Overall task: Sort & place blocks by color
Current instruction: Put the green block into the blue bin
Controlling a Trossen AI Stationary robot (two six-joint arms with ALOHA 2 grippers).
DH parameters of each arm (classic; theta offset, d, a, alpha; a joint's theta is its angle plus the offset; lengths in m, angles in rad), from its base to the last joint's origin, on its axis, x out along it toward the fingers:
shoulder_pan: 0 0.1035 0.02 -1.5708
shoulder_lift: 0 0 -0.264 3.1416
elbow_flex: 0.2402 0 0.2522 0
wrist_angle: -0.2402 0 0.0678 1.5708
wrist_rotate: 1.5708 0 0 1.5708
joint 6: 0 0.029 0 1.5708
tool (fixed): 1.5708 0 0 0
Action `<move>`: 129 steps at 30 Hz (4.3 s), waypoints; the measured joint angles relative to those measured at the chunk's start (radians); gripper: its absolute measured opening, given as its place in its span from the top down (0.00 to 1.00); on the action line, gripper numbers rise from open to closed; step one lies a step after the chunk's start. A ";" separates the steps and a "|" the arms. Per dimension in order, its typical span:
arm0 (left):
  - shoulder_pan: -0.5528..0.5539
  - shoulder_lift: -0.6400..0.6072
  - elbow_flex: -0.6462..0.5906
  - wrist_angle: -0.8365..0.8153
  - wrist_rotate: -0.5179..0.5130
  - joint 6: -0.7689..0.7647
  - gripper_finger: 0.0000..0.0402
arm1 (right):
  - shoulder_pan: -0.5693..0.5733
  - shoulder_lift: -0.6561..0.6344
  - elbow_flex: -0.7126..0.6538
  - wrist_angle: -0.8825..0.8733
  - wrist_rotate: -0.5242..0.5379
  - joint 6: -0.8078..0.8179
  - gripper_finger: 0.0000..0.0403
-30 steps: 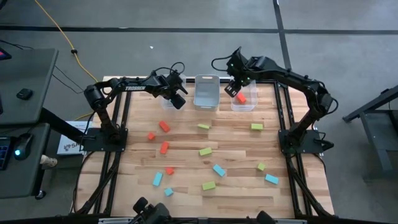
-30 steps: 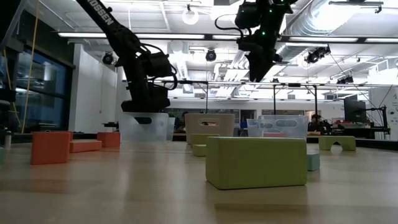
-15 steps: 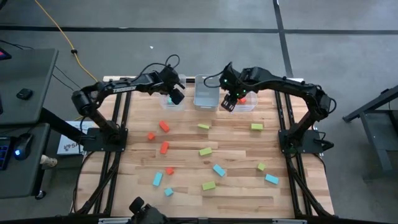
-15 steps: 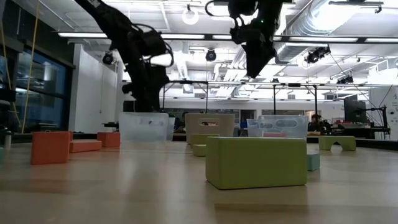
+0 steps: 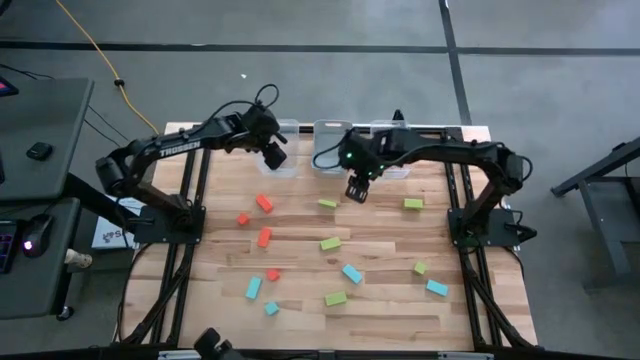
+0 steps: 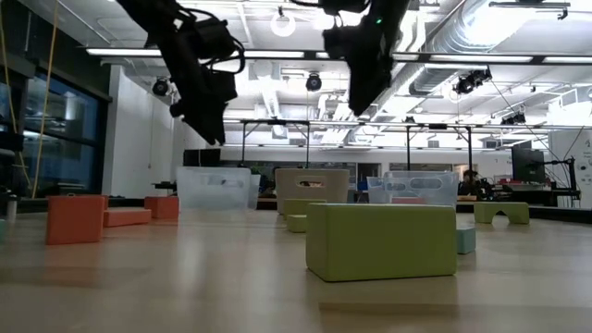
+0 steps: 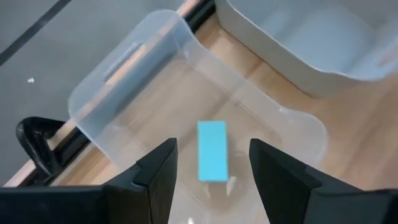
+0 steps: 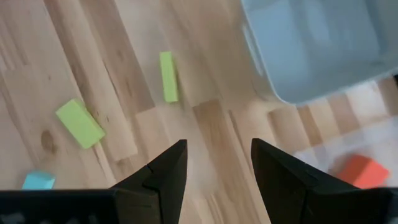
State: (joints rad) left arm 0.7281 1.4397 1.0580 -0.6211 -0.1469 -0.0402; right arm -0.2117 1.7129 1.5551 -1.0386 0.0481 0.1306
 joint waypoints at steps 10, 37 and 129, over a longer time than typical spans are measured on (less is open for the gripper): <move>-0.102 -0.045 -0.101 -0.004 -0.102 -0.027 0.55 | 0.088 0.090 0.000 0.127 0.019 -0.027 0.58; -0.185 -0.190 -0.148 0.019 -0.202 -0.043 0.55 | 0.128 0.334 0.000 0.302 0.058 -0.142 0.58; -0.150 -0.190 -0.148 0.021 -0.238 -0.027 0.55 | -0.275 0.328 0.001 0.478 -0.013 -0.251 0.92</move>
State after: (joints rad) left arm 0.5781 1.2499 0.9100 -0.5997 -0.3851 -0.0671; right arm -0.4866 2.0410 1.5558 -0.5601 0.0354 -0.1204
